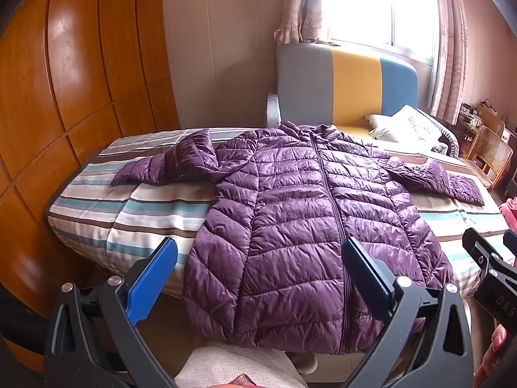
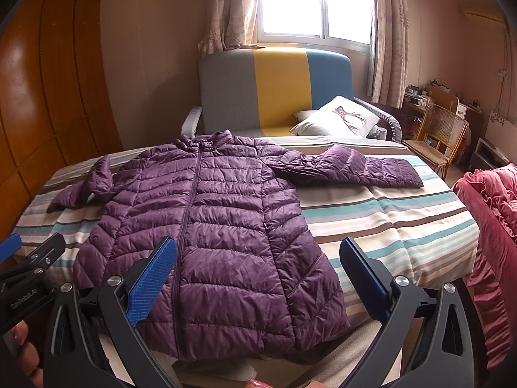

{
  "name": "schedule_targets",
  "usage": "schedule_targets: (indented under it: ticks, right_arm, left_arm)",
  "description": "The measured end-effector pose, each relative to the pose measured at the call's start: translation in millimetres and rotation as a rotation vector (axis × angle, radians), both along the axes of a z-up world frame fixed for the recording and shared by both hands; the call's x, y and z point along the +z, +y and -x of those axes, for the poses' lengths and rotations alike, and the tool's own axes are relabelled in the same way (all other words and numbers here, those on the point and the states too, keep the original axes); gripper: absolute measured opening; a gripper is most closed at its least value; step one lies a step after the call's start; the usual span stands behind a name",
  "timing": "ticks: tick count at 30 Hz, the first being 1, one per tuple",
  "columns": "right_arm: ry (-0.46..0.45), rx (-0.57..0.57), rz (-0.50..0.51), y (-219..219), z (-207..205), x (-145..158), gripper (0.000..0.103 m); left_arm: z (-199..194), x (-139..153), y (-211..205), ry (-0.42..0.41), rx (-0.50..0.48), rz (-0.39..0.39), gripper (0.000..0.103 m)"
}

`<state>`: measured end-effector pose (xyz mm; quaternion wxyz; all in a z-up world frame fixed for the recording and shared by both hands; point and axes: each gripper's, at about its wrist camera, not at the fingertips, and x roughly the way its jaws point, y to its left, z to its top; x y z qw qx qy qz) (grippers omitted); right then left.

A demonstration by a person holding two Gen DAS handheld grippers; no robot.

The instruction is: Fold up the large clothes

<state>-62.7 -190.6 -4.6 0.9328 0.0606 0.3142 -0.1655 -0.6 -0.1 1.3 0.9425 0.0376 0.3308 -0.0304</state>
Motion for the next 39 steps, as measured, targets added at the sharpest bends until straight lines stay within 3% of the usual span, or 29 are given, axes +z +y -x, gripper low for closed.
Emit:
schedule_targets:
  ticks: [39]
  right_arm:
    - [0.009,0.004,-0.002,0.4,-1.5,-1.7,0.100]
  left_arm:
    - [3.6,-1.9,-1.6,0.001,-0.013,0.016,0.101]
